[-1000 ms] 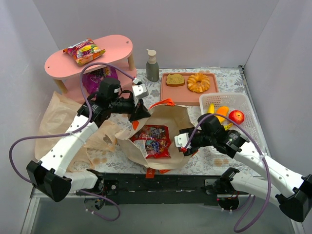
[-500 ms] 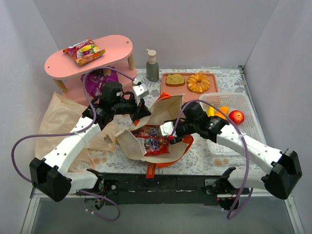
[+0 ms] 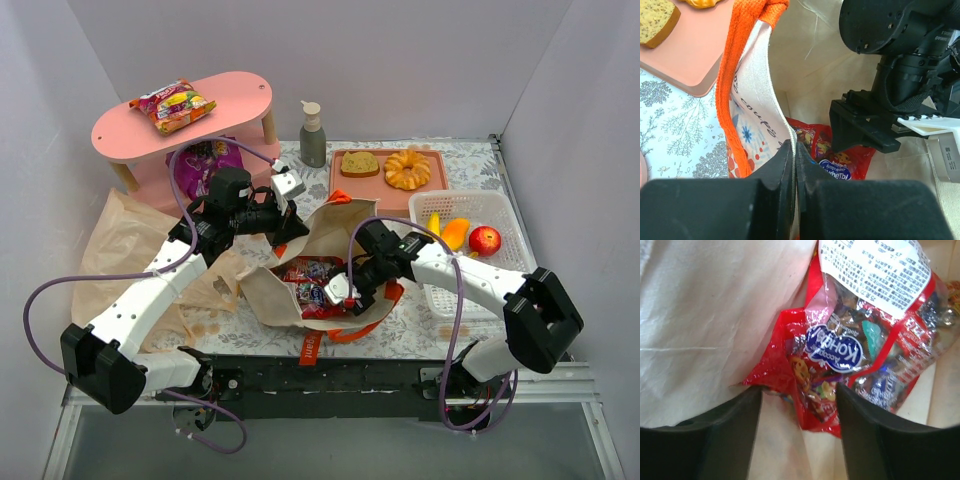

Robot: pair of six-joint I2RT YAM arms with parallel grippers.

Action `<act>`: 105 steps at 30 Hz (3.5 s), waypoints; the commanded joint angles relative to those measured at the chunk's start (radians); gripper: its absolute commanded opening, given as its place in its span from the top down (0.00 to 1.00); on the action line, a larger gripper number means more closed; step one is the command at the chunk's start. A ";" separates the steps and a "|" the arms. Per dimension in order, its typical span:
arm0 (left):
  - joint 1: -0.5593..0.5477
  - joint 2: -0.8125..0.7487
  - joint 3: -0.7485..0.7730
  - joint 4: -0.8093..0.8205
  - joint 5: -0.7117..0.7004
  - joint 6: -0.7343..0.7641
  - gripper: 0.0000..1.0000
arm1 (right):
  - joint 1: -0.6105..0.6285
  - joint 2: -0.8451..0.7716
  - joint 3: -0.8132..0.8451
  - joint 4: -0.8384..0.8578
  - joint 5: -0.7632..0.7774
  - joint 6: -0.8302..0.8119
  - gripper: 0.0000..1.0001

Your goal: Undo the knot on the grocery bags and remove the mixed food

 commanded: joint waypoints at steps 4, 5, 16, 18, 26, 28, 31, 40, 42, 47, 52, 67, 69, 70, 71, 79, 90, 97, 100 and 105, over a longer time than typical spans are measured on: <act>-0.005 0.005 -0.017 -0.002 -0.001 -0.014 1.00 | -0.001 0.028 -0.069 0.253 -0.011 0.058 0.68; -0.004 0.006 -0.019 0.000 -0.004 -0.014 1.00 | -0.001 0.031 -0.061 0.261 0.000 0.099 0.77; -0.001 -0.020 -0.043 -0.001 -0.056 0.021 1.00 | -0.046 -0.232 0.179 0.066 0.020 0.283 0.99; 0.010 -0.027 -0.049 -0.002 -0.055 0.024 1.00 | -0.047 -0.272 0.212 0.007 0.031 0.277 0.99; 0.064 -0.034 -0.062 0.024 -0.017 0.008 1.00 | -0.047 -0.283 0.141 -0.029 0.034 0.190 0.68; 0.065 -0.021 -0.055 0.031 -0.007 0.001 1.00 | -0.047 -0.260 0.094 0.009 0.025 0.173 0.47; 0.065 -0.008 -0.042 0.032 0.022 -0.005 1.00 | -0.047 -0.175 0.098 0.045 -0.014 0.102 0.36; 0.027 -0.008 -0.062 0.029 -0.006 -0.008 1.00 | -0.023 0.200 0.246 -0.181 -0.136 -0.080 0.02; 0.022 -0.015 -0.080 0.029 -0.001 -0.022 1.00 | -0.009 0.220 0.209 -0.126 -0.126 -0.082 0.02; 0.007 -0.034 -0.114 0.017 -0.009 -0.037 1.00 | 0.016 0.228 0.146 0.153 -0.043 0.034 0.12; 0.007 -0.035 -0.124 0.032 -0.021 -0.029 1.00 | 0.017 0.223 0.201 0.188 0.008 0.194 0.87; 0.010 -0.080 -0.069 0.051 -0.082 0.066 1.00 | -0.029 -0.364 0.141 0.253 0.186 0.469 0.99; 0.012 -0.057 -0.059 0.048 -0.079 0.069 1.00 | -0.029 -0.387 0.194 0.267 0.219 0.512 0.99; 0.012 -0.054 -0.060 0.049 -0.075 0.069 1.00 | -0.029 -0.387 0.222 0.261 0.233 0.524 0.99; 0.012 -0.047 -0.063 0.048 -0.061 0.067 1.00 | -0.029 -0.381 0.253 0.255 0.259 0.548 0.99; 0.016 0.029 -0.049 0.133 0.020 -0.068 1.00 | -0.030 -0.331 0.576 0.285 0.377 0.602 0.99; 0.015 0.256 0.049 0.307 0.152 -0.261 1.00 | -0.046 -0.253 0.906 0.250 0.580 0.524 0.99; 0.015 0.403 0.127 0.552 0.261 -0.515 1.00 | -0.063 -0.187 1.017 0.296 0.673 0.440 0.99; 0.015 0.422 0.153 0.592 0.299 -0.661 0.96 | -0.086 -0.196 0.950 0.353 0.707 0.449 0.99; 0.016 0.316 0.147 0.433 0.242 -0.608 0.37 | -0.126 -0.196 0.871 0.443 0.695 0.532 0.99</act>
